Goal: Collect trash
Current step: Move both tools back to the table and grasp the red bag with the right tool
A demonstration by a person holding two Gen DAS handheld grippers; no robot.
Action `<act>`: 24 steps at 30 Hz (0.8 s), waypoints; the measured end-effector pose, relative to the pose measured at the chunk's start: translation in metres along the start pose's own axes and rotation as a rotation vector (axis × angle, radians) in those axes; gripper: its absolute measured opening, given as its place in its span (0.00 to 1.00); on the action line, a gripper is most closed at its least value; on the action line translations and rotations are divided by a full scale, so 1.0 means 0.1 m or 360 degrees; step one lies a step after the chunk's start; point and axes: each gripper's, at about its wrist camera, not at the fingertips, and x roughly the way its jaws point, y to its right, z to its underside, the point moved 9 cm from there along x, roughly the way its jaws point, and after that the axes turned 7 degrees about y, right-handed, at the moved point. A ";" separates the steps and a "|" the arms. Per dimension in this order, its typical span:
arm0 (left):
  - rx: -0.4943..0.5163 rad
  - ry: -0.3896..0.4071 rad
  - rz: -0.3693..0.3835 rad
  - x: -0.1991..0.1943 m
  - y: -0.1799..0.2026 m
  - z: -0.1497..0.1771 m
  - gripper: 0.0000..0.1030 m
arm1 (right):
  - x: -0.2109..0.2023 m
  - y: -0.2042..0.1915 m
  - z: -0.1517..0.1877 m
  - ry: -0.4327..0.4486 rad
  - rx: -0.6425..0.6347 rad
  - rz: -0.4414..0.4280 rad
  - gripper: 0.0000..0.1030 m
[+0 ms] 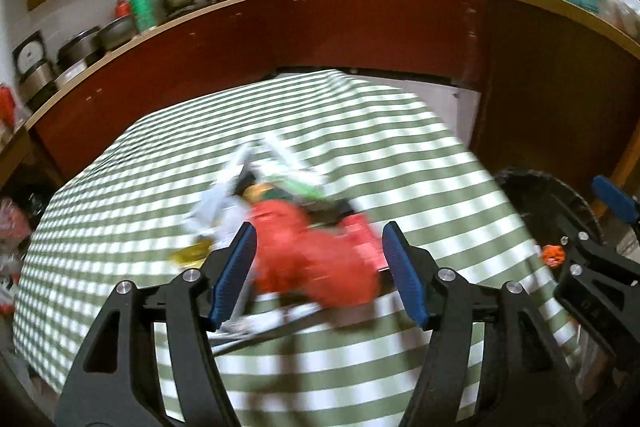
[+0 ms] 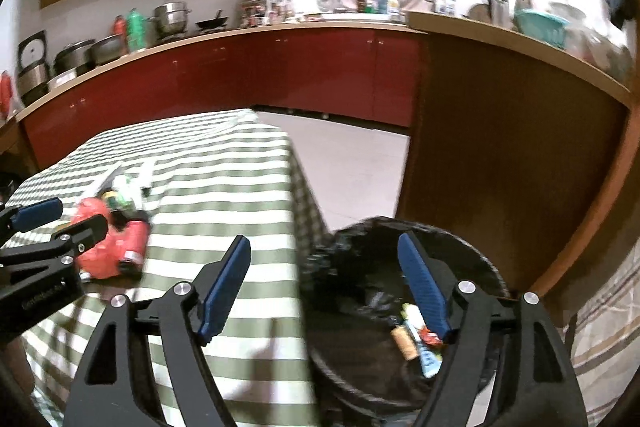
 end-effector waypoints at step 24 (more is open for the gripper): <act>-0.0281 -0.0117 -0.0339 -0.13 -1.85 0.59 0.68 | -0.01 -1.79 -0.03 -0.0045 -0.0291 -0.0402 0.72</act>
